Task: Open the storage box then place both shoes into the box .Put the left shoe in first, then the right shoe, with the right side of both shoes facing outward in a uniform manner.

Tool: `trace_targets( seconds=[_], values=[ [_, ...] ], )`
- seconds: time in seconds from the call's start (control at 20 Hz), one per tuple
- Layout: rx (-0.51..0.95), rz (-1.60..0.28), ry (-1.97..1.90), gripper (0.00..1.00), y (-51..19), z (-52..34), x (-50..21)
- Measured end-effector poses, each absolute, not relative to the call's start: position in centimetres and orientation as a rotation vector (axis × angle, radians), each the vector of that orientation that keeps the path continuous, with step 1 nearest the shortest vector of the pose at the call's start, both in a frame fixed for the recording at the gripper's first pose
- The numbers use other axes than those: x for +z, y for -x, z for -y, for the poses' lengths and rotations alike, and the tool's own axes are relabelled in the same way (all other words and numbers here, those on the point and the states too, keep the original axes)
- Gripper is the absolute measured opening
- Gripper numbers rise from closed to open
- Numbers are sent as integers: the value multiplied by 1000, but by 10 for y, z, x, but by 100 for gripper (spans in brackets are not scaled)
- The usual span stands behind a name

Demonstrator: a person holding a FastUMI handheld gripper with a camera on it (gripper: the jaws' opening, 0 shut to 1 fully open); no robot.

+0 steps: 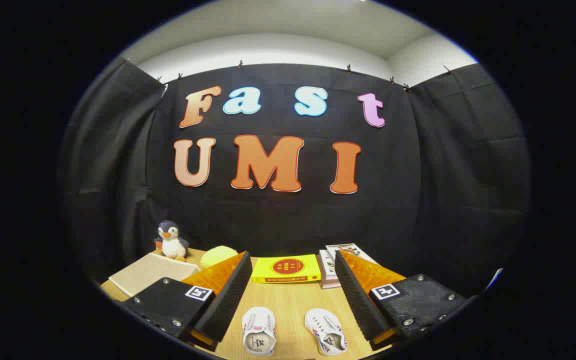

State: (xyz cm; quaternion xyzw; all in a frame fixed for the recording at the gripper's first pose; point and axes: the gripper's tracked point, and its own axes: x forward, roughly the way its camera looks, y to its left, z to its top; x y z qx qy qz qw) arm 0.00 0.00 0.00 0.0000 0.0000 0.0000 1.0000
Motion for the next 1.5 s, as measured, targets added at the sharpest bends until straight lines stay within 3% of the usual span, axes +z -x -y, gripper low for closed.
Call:
trace_targets(
  seconds=[0.95,1.35,1.5],
  values=[
    [30,-38,-17,99,-9,18,-15],
    [105,-95,-103,99,-29,9,-40],
    [211,-189,-190,99,-35,-15,-66]
  ],
)
